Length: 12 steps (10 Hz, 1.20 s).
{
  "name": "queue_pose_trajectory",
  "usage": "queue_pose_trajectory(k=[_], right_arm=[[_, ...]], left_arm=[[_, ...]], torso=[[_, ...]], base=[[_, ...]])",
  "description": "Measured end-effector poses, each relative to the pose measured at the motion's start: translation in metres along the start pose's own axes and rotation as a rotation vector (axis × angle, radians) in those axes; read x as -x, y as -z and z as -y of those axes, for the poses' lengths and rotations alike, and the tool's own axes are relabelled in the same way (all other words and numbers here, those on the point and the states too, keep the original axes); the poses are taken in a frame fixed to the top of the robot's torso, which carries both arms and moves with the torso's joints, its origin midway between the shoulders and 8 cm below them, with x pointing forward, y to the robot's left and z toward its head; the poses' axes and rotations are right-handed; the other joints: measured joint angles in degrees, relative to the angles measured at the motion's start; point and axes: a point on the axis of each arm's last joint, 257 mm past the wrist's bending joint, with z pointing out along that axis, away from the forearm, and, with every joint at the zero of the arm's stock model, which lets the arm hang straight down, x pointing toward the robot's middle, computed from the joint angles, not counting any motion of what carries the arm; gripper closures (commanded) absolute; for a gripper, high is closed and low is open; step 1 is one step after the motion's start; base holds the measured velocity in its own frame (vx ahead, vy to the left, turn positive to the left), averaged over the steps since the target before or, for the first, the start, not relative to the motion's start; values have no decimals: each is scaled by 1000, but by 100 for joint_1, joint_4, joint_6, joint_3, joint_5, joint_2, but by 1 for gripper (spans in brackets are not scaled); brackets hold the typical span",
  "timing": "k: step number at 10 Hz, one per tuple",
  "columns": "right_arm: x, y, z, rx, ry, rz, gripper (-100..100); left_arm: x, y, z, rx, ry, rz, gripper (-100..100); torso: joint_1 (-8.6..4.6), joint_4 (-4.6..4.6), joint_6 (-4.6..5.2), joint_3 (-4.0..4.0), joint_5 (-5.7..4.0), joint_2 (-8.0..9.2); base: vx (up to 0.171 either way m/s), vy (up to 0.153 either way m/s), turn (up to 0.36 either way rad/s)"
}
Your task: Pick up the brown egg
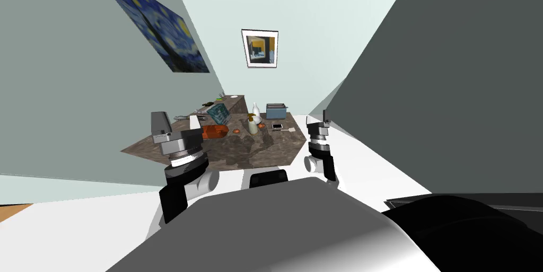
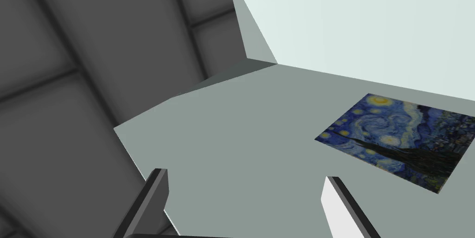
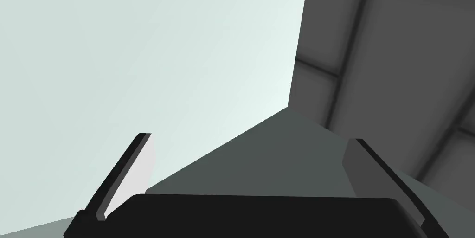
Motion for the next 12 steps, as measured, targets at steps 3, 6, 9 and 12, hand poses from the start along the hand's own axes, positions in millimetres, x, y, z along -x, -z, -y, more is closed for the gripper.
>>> queue_pose_trajectory(k=[3,6,9,12], right_arm=[[-6,3,13,-33,73,-78,-100],[-7,13,37,-86,191,-170,-100],[-4,27,57,-133,299,-244,-100],[5,42,83,-182,430,-329,-100]], left_arm=[[0,0,0,0,0,0,0],[0,0,0,0,0,0,0],[0,0,0,0,0,0,0],[0,0,0,0,0,0,0]], torso=[[7,1,0,2,1,4],[12,2,0,5,3,9],[14,3,0,7,3,12],[11,3,0,7,3,11]], base=[[-11,27,27],[-25,39,26],[-28,40,16],[-27,39,14]])
